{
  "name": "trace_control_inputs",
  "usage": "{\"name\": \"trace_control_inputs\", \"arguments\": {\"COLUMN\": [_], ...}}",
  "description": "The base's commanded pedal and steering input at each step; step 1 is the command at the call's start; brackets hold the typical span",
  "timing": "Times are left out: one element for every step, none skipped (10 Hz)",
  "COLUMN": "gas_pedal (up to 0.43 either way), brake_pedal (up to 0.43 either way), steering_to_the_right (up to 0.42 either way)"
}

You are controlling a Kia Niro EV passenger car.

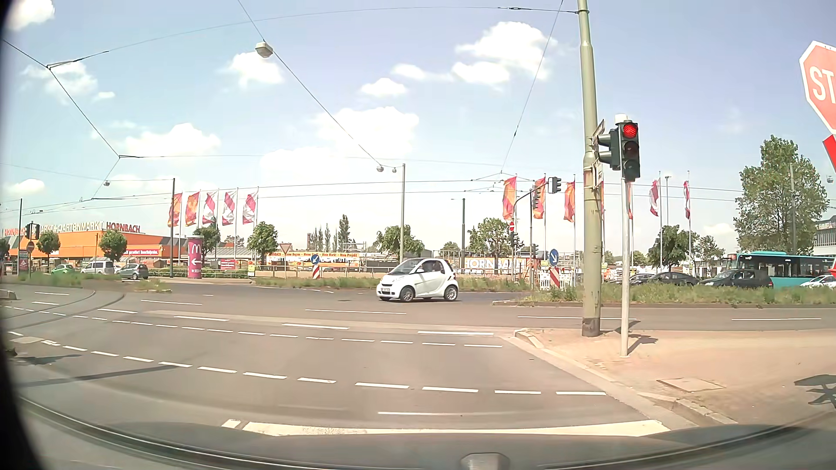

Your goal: Follow the waypoints while adhering to traffic rules and regulations

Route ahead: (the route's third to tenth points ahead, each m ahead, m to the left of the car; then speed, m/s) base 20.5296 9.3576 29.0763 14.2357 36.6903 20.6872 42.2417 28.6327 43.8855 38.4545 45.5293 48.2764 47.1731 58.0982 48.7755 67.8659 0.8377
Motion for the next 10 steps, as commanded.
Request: {"name": "trace_control_inputs", "arguments": {"gas_pedal": [0.000,0.000,0.000,0.000,0.000,0.000,0.000,0.000,0.000,0.000], "brake_pedal": [0.213,0.213,0.213,0.213,0.213,0.213,0.220,0.213,0.220,0.220], "steering_to_the_right": [-0.044,-0.044,-0.044,-0.044,-0.044,-0.045,-0.045,-0.046,-0.047,-0.047]}}
